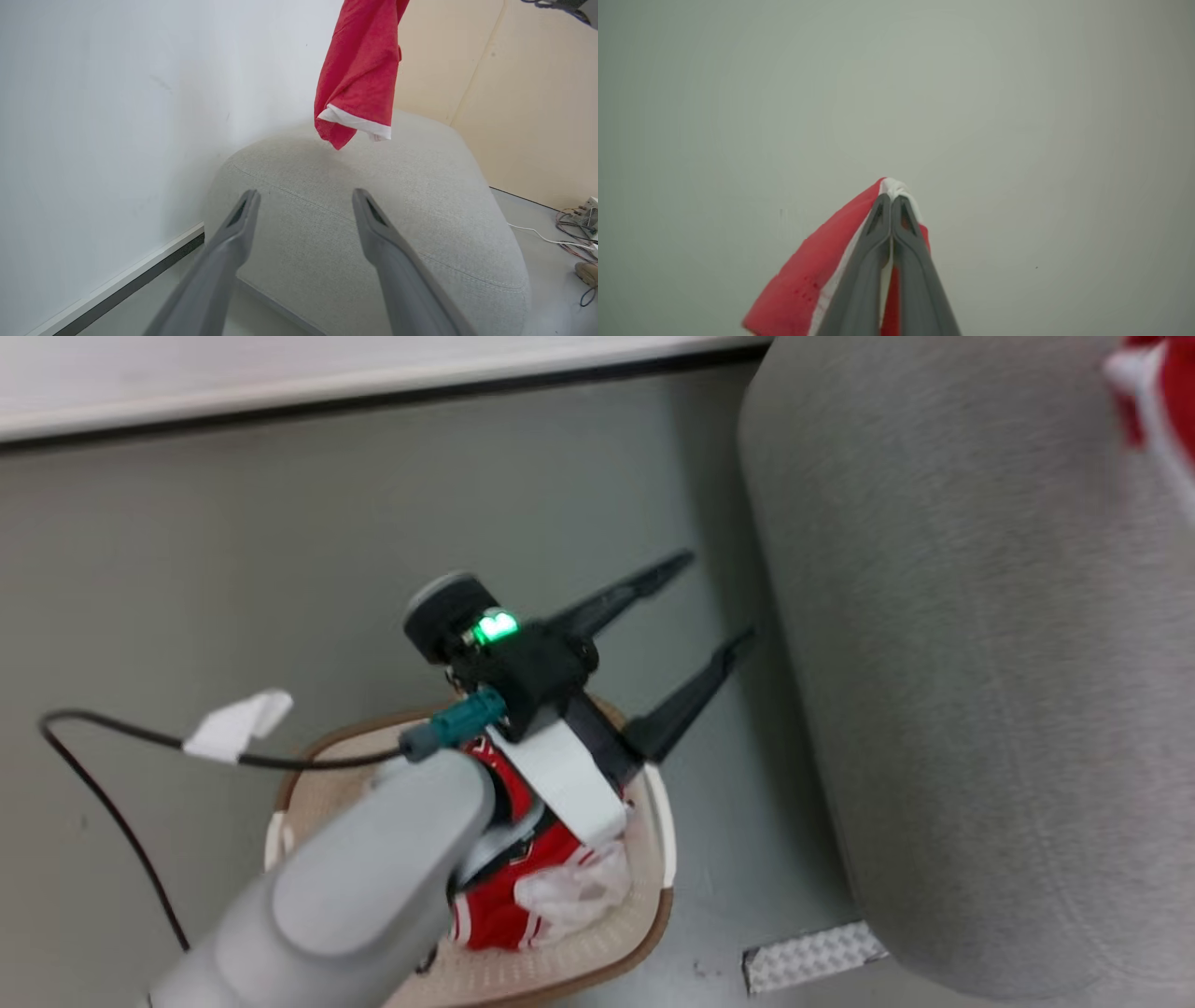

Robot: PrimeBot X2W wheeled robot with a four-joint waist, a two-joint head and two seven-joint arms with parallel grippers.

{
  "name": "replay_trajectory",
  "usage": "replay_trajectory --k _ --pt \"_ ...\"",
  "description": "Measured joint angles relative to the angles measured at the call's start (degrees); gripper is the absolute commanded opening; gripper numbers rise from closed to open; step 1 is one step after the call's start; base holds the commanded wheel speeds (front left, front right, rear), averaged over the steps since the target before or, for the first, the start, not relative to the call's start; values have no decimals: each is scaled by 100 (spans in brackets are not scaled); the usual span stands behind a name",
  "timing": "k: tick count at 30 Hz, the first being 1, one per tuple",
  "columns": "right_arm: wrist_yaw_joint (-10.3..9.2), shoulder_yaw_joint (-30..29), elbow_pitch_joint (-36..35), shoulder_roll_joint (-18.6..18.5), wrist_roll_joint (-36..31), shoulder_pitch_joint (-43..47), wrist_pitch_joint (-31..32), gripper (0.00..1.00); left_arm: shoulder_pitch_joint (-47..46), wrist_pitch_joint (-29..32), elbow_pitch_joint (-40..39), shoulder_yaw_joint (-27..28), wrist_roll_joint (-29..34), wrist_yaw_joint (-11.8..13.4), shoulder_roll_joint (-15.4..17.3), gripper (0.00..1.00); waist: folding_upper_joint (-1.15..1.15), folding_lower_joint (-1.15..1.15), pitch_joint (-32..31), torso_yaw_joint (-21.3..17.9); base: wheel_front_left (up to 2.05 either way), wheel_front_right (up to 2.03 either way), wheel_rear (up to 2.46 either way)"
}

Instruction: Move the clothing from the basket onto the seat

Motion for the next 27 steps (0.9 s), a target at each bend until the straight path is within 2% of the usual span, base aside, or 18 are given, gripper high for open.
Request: replay_trajectory --k 4,8,16,17,18,19,20,27 --pt "0 -149 605 -90 -48 -684 214 0 -417 48 44 37 68 0 29 100 0 0 443 201 0 0 0" --pt "0 -177 1374 -83 -132 -914 393 0 -773 82 89 8 102 0 -58 100 0 0 799 395 0 0 0" --pt "0 80 3096 490 -378 -576 426 1 -957 26 244 -105 107 0 -166 100 0 0 1187 681 0 0 0" --pt "0 92 3275 535 -390 -558 409 20 -955 19 271 -115 102 -1 -171 100 0 0 1192 699 0 0 0" --pt "0 112 3420 601 -390 -547 397 45 -946 -19 297 -116 98 -1 -172 100 0 0 1182 705 0 0 0" --pt "0 185 3496 670 -389 -515 358 89 -931 -34 323 -120 97 0 -171 100 0 0 1160 705 0 0 0" --pt "1 238 3541 730 -379 -481 312 100 -904 -67 343 -122 85 1 -165 100 0 0 1131 701 0 0 0" --pt "1 635 3619 672 -394 -67 -54 100 -527 -225 498 -91 -81 35 -102 100 0 -1 750 625 0 0 0"
